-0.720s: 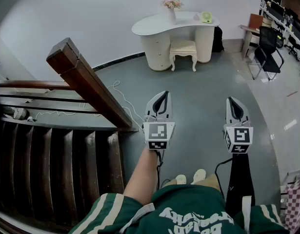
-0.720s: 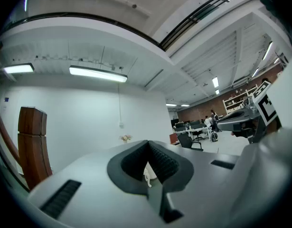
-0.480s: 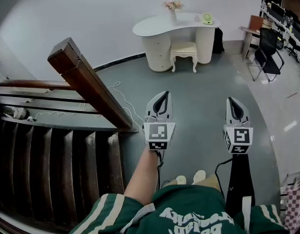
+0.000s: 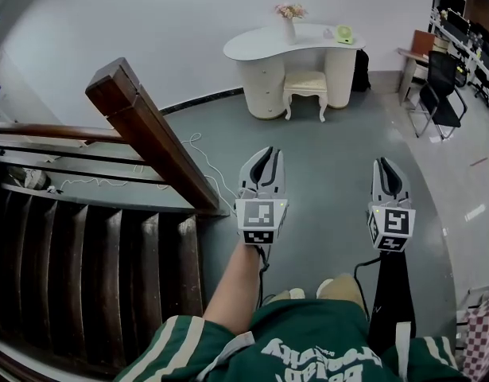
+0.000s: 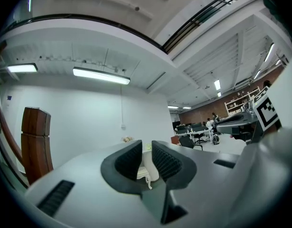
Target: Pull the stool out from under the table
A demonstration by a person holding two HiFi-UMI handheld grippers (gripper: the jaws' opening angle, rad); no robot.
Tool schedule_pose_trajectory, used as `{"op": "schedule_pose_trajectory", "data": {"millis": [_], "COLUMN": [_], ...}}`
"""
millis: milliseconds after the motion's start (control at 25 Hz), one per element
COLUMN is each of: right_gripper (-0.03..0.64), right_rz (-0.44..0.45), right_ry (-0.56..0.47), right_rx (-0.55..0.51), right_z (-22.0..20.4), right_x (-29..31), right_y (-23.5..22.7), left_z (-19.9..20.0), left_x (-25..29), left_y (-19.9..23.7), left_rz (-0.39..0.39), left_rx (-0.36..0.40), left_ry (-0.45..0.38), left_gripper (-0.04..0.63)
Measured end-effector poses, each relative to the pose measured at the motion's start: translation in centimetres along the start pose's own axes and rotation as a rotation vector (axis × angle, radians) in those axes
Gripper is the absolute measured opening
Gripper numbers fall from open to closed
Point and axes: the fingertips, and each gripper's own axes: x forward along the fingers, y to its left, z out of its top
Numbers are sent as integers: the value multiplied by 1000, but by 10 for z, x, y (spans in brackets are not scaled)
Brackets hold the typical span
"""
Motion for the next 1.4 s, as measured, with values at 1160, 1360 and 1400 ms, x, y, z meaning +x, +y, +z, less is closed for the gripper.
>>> {"op": "schedule_pose_trajectory", "data": {"millis": [1160, 1360, 1400], "right_gripper": [472, 471, 471], "right_rz": [158, 179, 184], "right_ry": [30, 34, 35], "right_rx": [192, 190, 192], "right_z": [-71, -87, -92], "right_x": [219, 274, 284], "right_y": [-51, -73, -76], "left_z": [-31, -49, -52], "left_x": [203, 259, 270], "left_y": [25, 25, 25], "left_rz": [-71, -69, -69], "left_rx": [-63, -55, -52], "left_ry": [-56, -30, -26], "left_gripper": [439, 437, 437]}}
